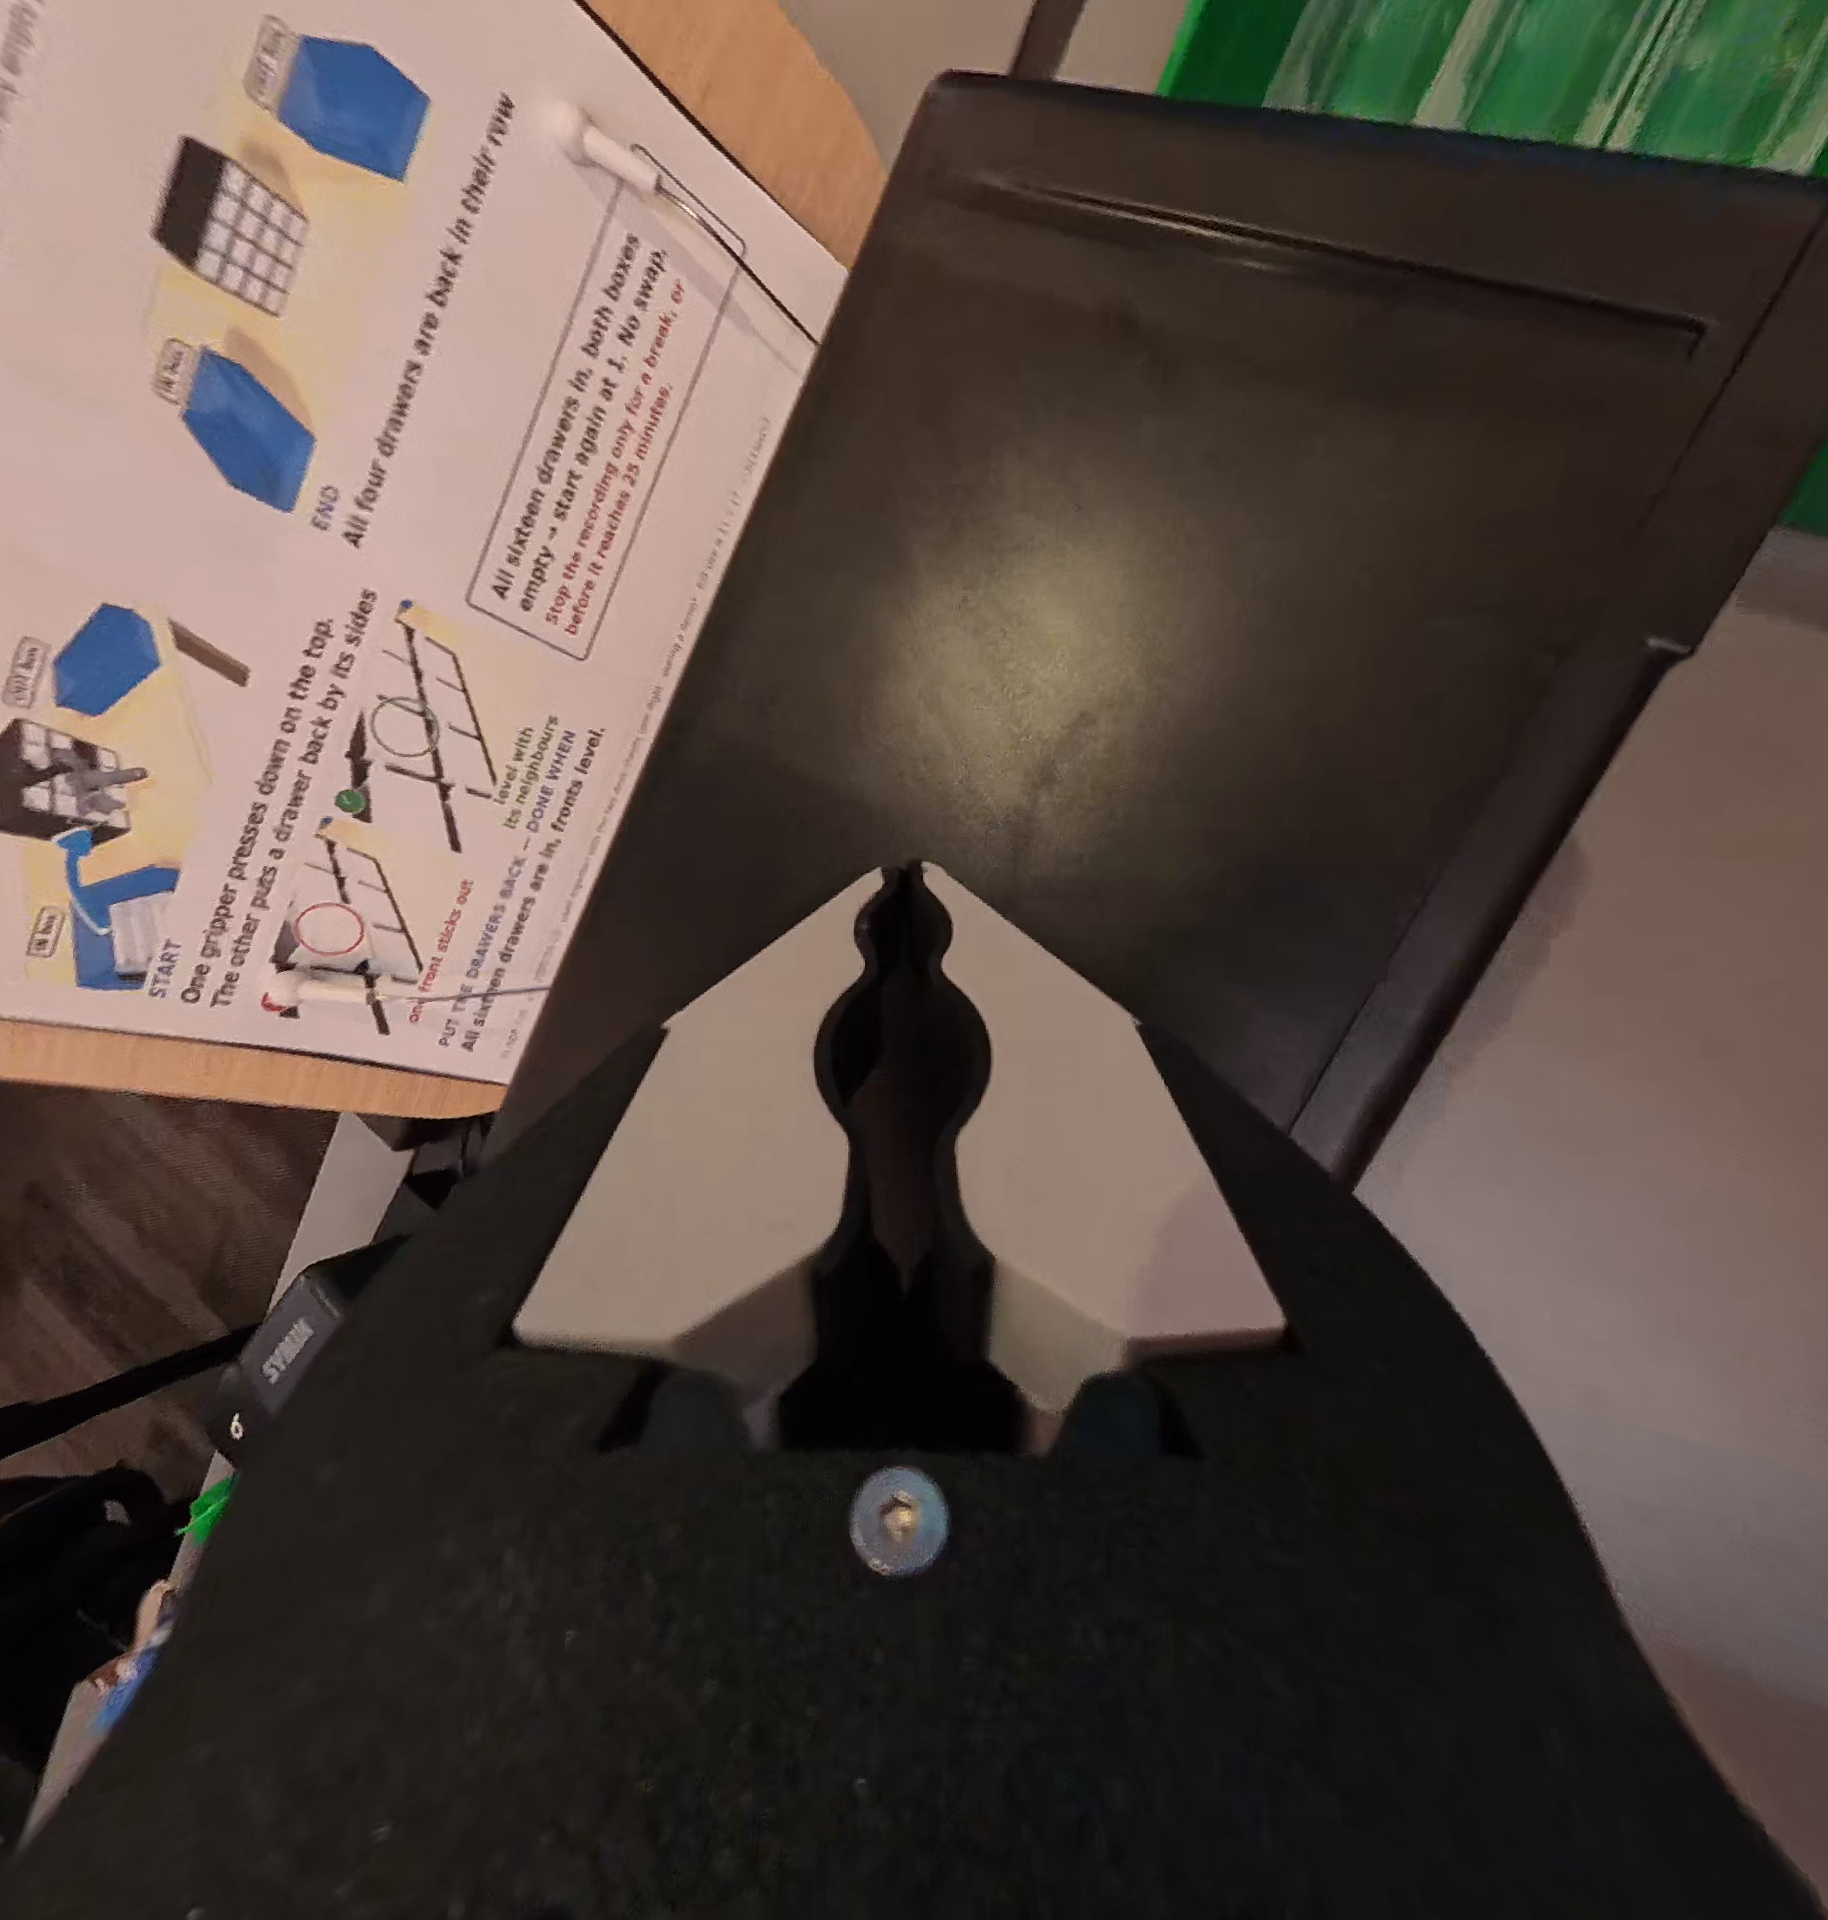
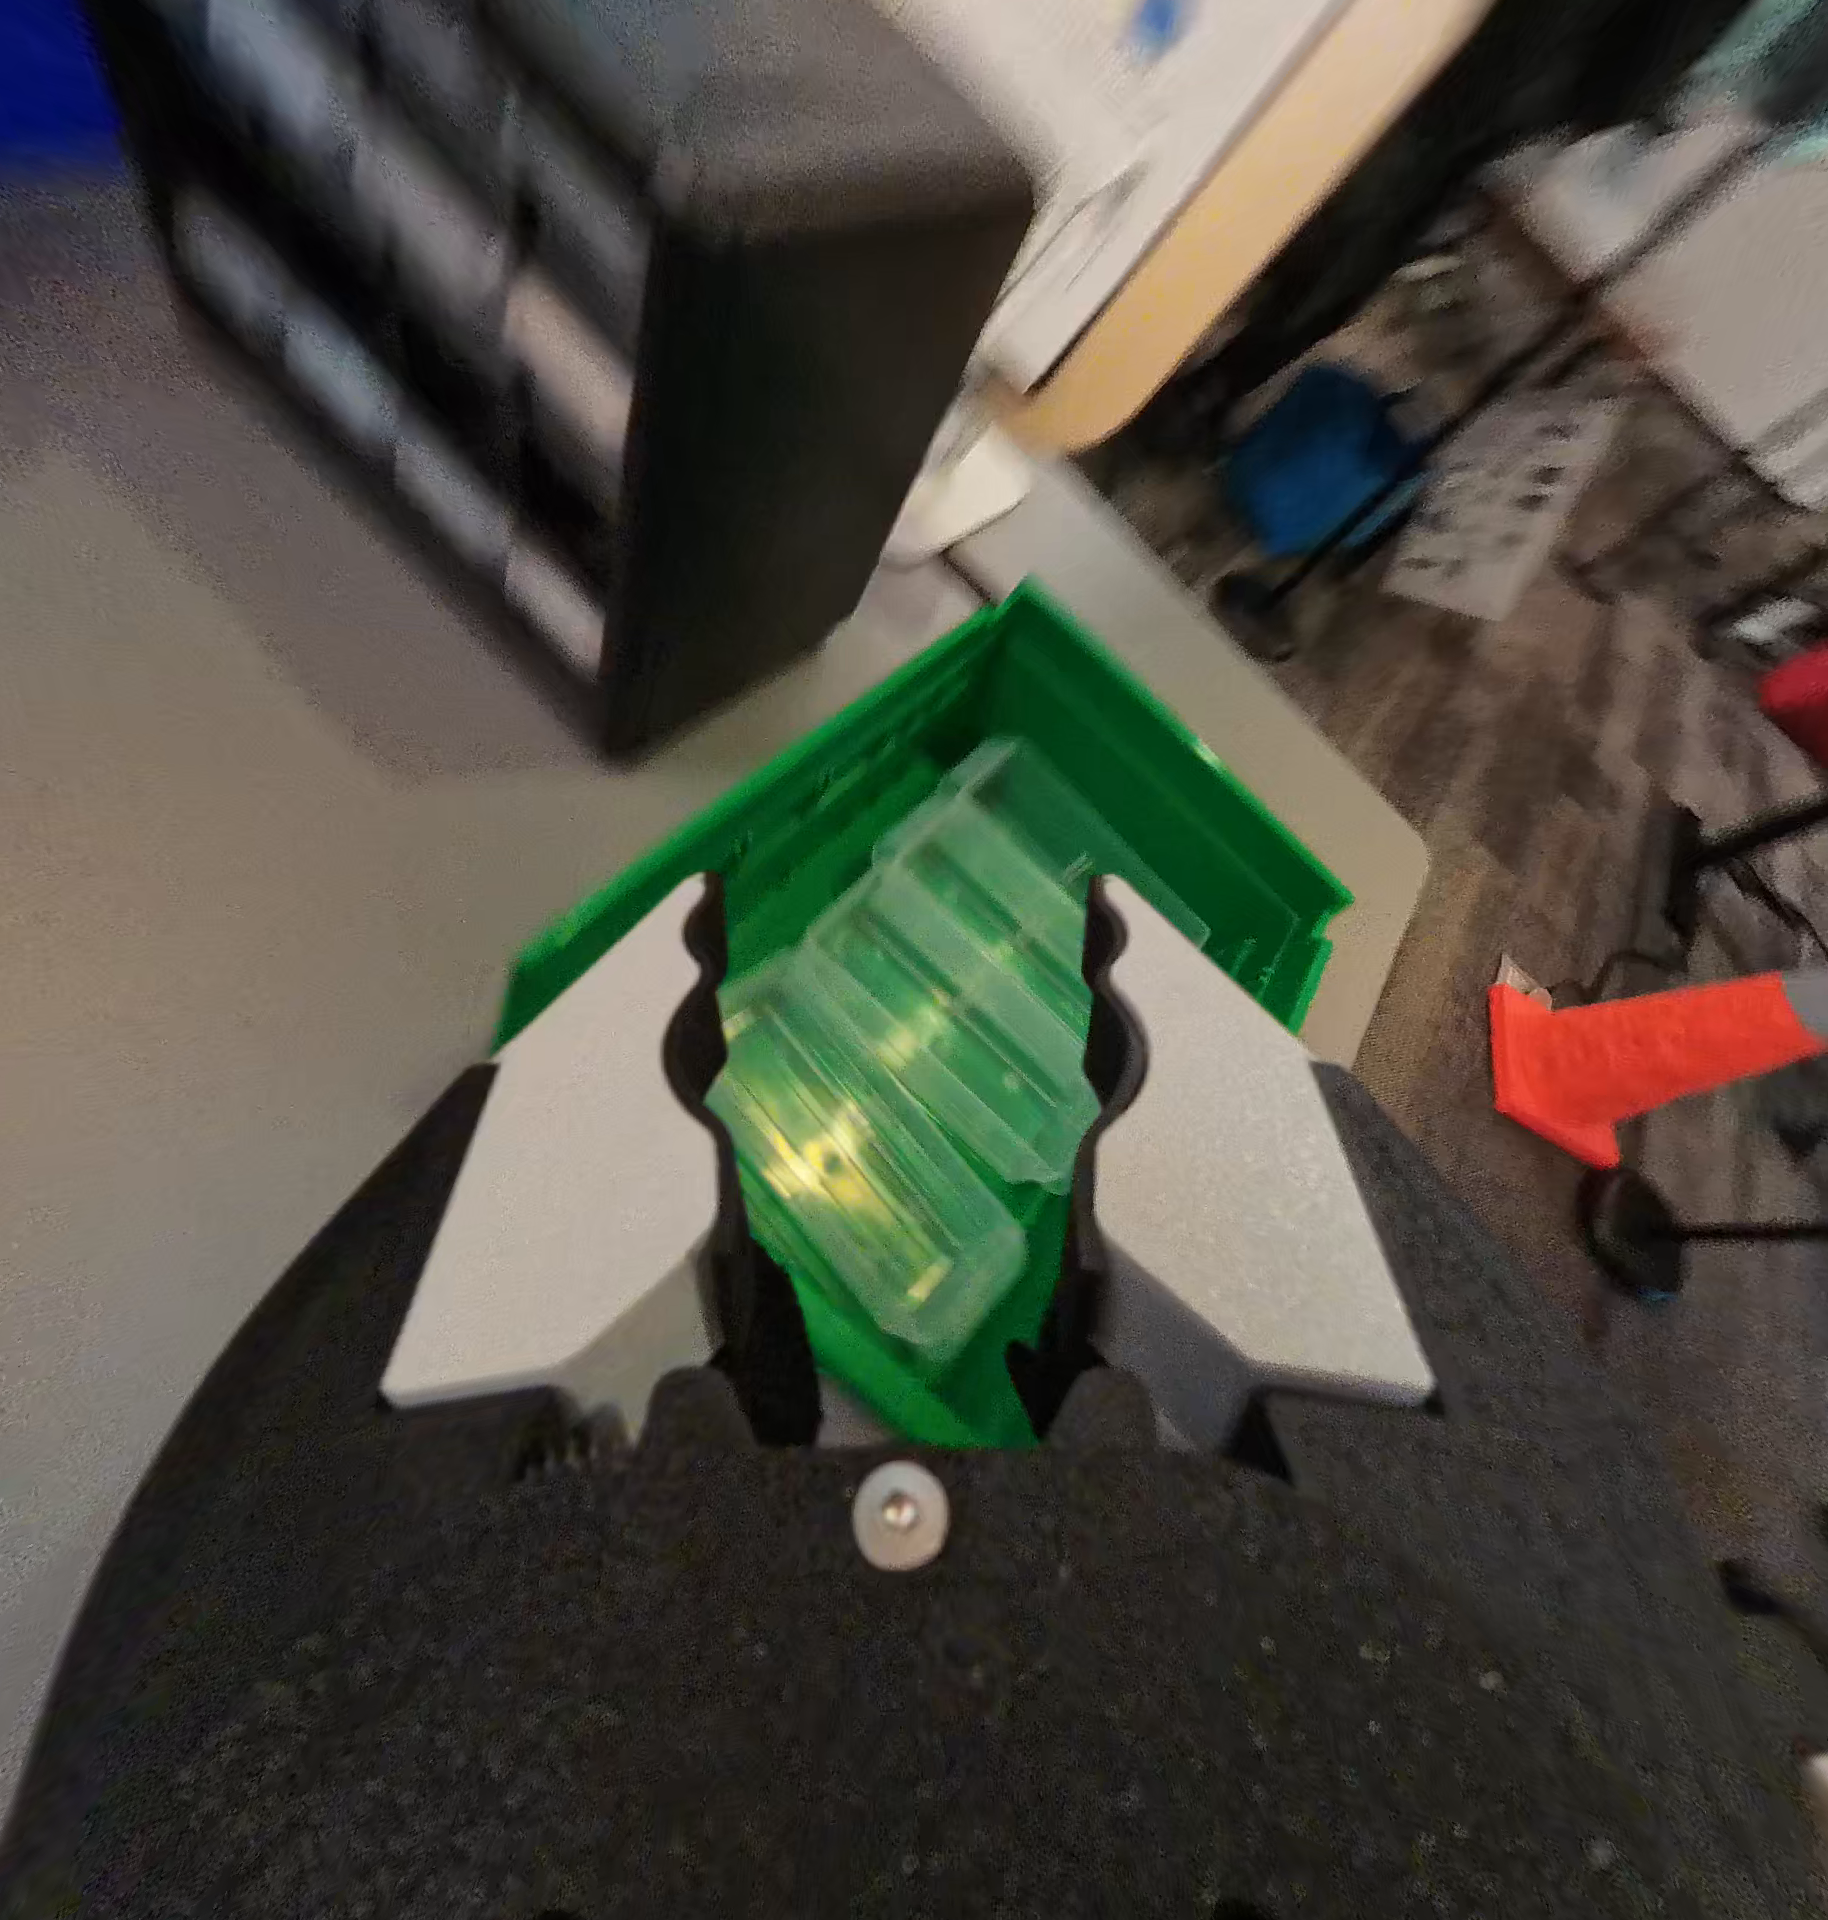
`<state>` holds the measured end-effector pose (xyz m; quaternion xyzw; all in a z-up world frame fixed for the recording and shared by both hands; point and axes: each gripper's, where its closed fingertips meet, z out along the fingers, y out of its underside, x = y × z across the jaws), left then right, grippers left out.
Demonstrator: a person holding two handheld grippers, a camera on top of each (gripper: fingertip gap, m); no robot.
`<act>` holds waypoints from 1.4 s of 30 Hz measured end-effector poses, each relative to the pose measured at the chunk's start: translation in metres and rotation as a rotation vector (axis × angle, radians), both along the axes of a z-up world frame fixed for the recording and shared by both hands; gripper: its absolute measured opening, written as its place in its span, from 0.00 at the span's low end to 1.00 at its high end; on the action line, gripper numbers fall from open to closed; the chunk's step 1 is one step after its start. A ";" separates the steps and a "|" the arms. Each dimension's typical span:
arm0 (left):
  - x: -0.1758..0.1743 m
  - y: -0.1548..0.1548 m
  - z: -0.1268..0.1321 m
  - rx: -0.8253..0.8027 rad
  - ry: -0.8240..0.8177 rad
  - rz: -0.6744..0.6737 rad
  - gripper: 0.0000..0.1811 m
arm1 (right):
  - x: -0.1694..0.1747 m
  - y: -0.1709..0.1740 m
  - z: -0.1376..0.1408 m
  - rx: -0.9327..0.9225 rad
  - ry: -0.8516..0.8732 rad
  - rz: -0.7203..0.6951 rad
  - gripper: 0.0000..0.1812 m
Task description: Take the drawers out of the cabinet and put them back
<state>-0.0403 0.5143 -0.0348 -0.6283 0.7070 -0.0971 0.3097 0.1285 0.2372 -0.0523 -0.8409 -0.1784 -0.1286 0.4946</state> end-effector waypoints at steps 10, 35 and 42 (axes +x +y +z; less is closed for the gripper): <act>-0.151 -0.120 0.037 -0.121 -0.674 0.213 0.11 | -0.066 -0.100 -0.062 0.365 0.203 -0.545 0.21; -0.339 -0.131 -0.113 -0.112 -0.709 0.822 0.14 | -0.060 -0.078 -0.101 0.292 0.433 -0.544 0.17; -0.329 -0.143 -0.108 -0.080 -0.703 0.756 0.12 | -0.057 -0.085 -0.097 0.320 0.446 -0.567 0.16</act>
